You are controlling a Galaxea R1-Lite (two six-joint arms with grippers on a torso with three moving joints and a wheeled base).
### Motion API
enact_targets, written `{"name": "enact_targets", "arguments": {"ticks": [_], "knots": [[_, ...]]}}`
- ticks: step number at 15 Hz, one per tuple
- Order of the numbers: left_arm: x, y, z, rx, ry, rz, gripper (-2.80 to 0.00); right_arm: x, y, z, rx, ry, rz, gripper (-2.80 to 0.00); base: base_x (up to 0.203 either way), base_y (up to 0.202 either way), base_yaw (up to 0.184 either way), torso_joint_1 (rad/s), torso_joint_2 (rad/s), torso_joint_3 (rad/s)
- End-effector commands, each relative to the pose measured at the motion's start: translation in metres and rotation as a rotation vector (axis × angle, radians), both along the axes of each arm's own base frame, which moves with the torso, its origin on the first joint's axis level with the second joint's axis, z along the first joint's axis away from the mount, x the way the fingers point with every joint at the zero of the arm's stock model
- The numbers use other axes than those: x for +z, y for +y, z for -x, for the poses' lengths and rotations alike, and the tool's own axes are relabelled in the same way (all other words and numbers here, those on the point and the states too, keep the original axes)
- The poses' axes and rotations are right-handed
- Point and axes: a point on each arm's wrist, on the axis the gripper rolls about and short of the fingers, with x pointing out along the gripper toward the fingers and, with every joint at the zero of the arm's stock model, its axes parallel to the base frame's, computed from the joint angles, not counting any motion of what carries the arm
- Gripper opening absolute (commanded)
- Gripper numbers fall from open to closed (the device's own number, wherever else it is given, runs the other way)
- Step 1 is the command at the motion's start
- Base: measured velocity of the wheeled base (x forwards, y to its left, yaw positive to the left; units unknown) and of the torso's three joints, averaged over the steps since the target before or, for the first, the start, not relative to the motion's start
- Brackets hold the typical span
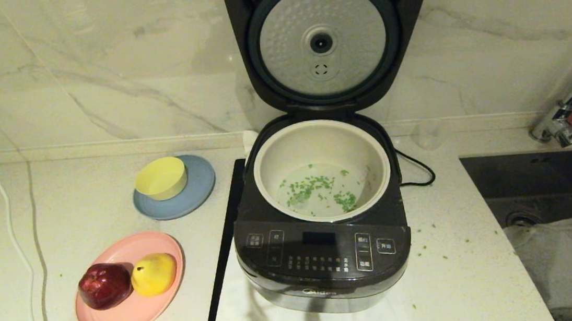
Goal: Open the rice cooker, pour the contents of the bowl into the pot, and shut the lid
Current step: Fill a bowl with water from the tap
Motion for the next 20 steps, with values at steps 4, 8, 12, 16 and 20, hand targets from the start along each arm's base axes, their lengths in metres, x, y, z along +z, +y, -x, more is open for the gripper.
{"name": "enact_targets", "arguments": {"ticks": [4, 8, 12, 16, 20], "knots": [[-0.003, 0.0, -0.001, 0.001, 0.008, 0.0, -2.8, 0.0, 0.0, -0.002, -0.001, -0.001, -0.006, -2.8, 0.0, 0.0, 0.0, 0.0, 0.0, 0.0], [-0.003, 0.0, -0.001, 0.0, 0.008, 0.0, -2.8, 0.01, 0.013, -0.001, 0.016, 0.002, -0.004, -2.8, 0.0, 0.0, 0.0, 0.0, 0.0, 0.0], [-0.003, 0.0, -0.001, 0.001, 0.008, 0.0, -2.8, 0.021, 0.042, -0.005, 0.066, 0.024, 0.007, -2.8, 0.0, 0.0, 0.0, 0.0, 0.0, 0.0], [-0.003, 0.0, -0.001, 0.0, 0.008, 0.0, -2.8, 0.03, 0.104, -0.009, 0.183, 0.083, 0.028, -2.8, 0.0, 0.0, 0.0, 0.0, 0.0, 0.0], [-0.003, 0.0, -0.001, 0.001, 0.008, 0.0, -2.8, 0.055, 0.148, -0.017, 0.273, 0.068, 0.08, -2.8, 0.0, 0.0, 0.0, 0.0, 0.0, 0.0]]}}
